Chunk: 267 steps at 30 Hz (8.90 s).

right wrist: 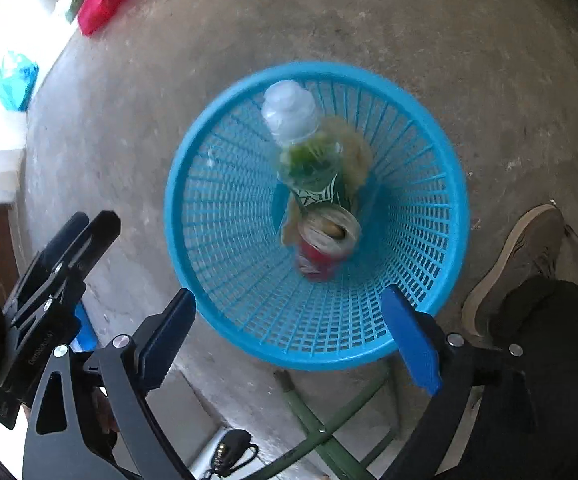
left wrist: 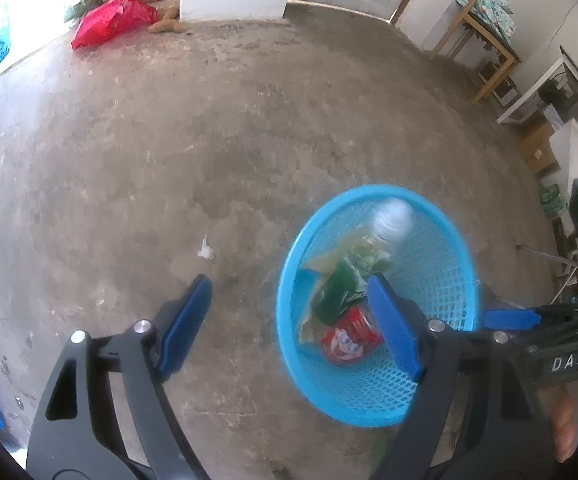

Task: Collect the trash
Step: 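Open the right gripper to drop the red can into the blue basket, then move both grippers back over the table toward the yellow box, then grasp the yellow-and-white medicine box with the left gripper while the right grasps the clear red-printed bag, then carry the medicine box and plastic bag with both grippers to the blue basket, then open the left gripper to drop the medicine box while the right releases the bag into the basket, then move both grippers back over the table, then grasp the red-and-gold snack bag with the right gripper while the left grasps the pink sponge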

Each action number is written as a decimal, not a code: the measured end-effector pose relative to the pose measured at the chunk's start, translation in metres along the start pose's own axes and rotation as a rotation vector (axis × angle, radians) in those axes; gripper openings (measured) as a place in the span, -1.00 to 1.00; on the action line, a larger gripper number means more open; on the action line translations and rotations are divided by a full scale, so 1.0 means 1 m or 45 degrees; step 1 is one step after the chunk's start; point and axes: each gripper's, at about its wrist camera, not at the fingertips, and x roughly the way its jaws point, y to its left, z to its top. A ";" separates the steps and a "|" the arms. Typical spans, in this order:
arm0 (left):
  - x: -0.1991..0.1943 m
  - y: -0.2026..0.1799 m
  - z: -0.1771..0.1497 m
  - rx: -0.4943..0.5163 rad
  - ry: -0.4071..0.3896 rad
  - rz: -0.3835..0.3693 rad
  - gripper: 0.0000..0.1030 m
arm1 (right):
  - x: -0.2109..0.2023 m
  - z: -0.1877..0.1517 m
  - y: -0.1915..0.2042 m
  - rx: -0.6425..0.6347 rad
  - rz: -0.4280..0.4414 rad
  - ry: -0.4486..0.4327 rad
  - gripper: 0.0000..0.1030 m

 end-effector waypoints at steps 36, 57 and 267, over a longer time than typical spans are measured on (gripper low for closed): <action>-0.038 -0.854 0.037 1.397 -0.101 -0.865 0.77 | -0.375 -0.300 -0.513 1.045 -0.217 -1.227 0.88; 0.037 -0.977 0.011 1.591 -0.150 -0.677 0.84 | -0.371 -0.314 -0.526 1.126 -0.511 -1.147 0.88; -0.034 -1.049 -0.161 2.146 -0.054 -1.008 0.84 | -0.364 -0.376 -0.676 1.388 -0.400 -1.113 -0.82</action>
